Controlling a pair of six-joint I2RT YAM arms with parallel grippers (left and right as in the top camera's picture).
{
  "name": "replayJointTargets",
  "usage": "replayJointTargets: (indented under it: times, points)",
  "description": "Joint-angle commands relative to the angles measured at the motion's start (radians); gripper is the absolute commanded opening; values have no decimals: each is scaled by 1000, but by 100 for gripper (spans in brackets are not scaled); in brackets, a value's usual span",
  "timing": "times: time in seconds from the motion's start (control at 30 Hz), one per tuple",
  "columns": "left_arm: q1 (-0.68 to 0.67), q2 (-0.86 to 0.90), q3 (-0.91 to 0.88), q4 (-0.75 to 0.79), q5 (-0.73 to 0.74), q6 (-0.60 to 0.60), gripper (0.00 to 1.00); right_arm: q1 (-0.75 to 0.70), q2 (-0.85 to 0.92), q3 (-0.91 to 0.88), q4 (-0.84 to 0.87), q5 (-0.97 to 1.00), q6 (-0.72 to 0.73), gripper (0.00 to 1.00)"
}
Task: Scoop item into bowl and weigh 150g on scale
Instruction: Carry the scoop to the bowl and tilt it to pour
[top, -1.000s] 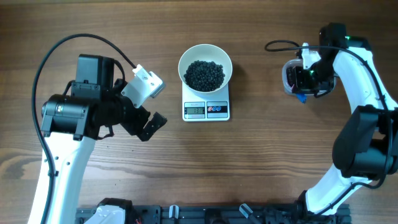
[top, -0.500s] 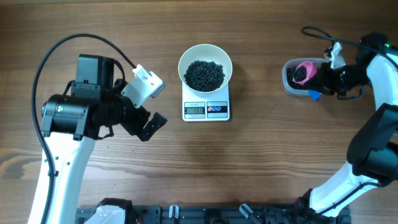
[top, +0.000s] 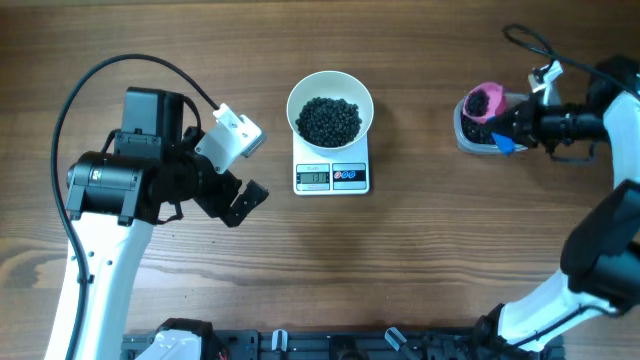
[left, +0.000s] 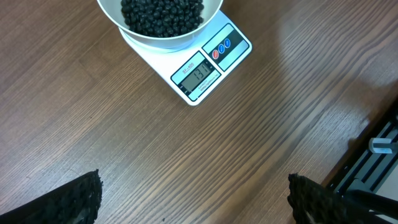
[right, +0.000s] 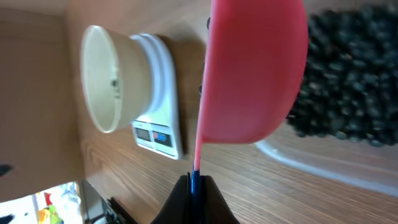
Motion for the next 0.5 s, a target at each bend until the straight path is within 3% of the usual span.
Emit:
replayJointTargets:
  times: [0.0,0.17,0.27,0.47]
  points:
    - [5,-8,-3,0,1,18,100,21,-124,0,2,-117,51,4]
    - [5,-8,-3,0,1,19,100,164,-232,0,42,-124,206,4]
    - [5,-8,-3,0,1,19,100,337,-239,0,189,-110,336,4]
    - [5,-8,-3,0,1,19,100,619,-238,0,344,263,389,4]
